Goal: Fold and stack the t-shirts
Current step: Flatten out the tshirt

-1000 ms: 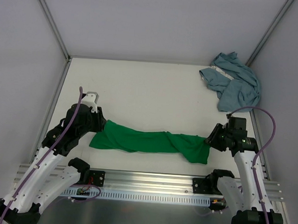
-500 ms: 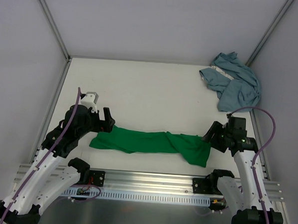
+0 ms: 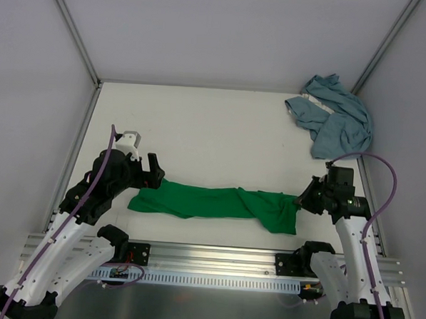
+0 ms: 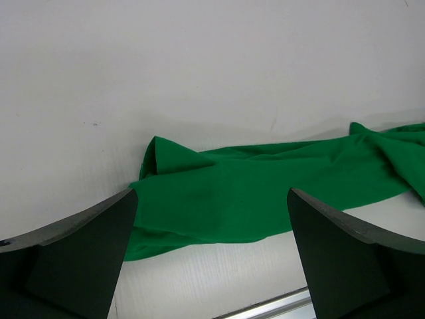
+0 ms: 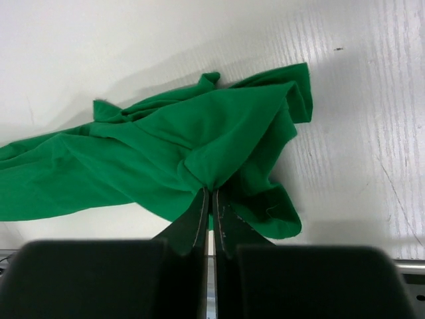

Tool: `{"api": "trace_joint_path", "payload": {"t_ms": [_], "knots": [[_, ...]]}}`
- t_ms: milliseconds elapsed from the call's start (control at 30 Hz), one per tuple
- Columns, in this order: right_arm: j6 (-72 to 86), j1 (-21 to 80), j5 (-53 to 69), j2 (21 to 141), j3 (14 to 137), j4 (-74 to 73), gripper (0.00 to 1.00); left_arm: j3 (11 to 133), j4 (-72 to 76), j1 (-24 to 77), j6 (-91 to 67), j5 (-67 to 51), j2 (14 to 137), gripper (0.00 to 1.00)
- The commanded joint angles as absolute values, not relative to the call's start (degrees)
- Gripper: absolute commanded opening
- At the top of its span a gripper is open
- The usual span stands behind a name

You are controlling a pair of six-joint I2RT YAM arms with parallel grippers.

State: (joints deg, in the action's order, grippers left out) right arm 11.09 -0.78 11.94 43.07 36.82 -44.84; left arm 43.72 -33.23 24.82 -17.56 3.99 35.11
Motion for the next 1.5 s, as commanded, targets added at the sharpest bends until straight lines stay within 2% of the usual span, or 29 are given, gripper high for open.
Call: {"api": "trace_joint_path", "payload": {"t_ms": [0,267,467,600,800,1233,1433,1467], "knots": [[10.64,-0.62,13.1,43.32,44.97,-45.97,0.01,43.59,-31.29,25.31,-17.67,3.08,35.07,0.99],[10.02,-0.7,7.82,57.02,59.14,-43.42,0.01,43.59,-31.38,25.31,-17.67,2.46,35.42,0.99],[10.37,-0.88,6.33,68.44,61.61,-38.5,0.01,44.3,-32.96,25.31,-16.88,3.34,34.54,0.99],[10.81,-1.32,7.46,71.45,61.62,-36.92,0.01,44.65,-34.01,25.31,-16.35,3.95,34.19,0.99],[11.6,-0.53,13.88,64.7,57.75,-38.66,0.01,44.39,-33.31,25.31,-16.08,4.04,34.71,0.99],[13.62,1.14,33.91,35.7,40.09,-52.19,0.01,44.82,-29.09,25.31,-16.79,1.76,38.58,0.99],[12.05,1.14,31.31,23.83,38.32,-65.37,0.0,45.53,-29.0,25.31,-16.61,1.41,38.85,0.99],[10.82,1.14,30.68,22.17,37.97,-68.17,0.09,45.53,-29.0,25.31,-16.61,1.06,38.85,0.99]]}}
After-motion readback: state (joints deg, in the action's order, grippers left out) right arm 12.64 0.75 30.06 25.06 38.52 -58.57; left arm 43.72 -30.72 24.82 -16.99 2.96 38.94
